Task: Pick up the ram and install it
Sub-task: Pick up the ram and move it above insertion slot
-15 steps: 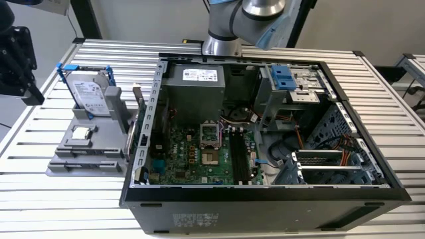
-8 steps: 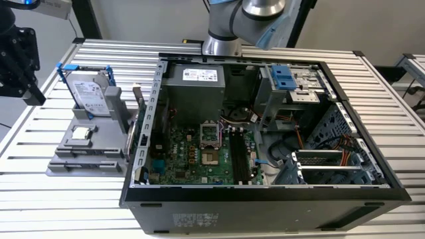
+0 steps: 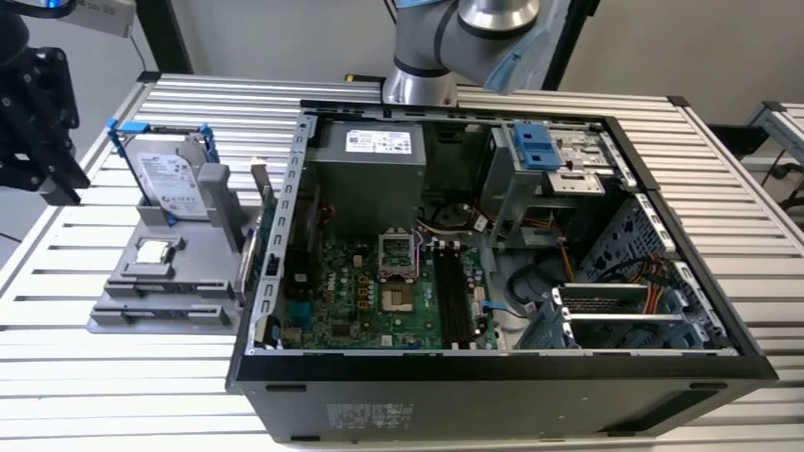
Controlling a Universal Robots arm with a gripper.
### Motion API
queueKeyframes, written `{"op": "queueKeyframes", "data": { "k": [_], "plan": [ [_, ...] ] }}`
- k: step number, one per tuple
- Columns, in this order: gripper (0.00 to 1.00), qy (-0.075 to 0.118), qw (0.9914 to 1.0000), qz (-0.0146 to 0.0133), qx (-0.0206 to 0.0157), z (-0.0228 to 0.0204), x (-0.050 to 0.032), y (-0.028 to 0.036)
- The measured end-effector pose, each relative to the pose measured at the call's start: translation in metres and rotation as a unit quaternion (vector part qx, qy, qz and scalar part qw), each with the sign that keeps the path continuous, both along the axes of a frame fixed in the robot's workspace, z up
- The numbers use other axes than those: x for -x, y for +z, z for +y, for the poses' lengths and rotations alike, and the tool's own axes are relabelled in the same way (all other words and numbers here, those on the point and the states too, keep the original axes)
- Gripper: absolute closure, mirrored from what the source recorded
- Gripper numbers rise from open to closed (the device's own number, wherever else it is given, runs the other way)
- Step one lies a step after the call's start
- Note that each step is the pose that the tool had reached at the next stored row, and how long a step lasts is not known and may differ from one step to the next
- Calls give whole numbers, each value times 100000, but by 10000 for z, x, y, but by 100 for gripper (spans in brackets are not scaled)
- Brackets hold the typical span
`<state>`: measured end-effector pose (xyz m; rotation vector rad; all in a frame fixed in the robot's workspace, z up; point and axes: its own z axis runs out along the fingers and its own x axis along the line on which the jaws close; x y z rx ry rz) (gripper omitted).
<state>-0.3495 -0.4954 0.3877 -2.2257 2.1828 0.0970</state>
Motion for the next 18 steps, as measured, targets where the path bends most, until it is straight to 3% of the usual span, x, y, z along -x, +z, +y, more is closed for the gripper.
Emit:
{"op": "queueKeyframes", "data": {
  "k": [8,12,18],
  "plan": [
    [0,-434,99999,-24,132,9,0,-11],
    [0,-2395,99971,-10,144,12,-1,-81],
    [0,-2459,99970,-16,147,13,-19,-190]
  ]
}}
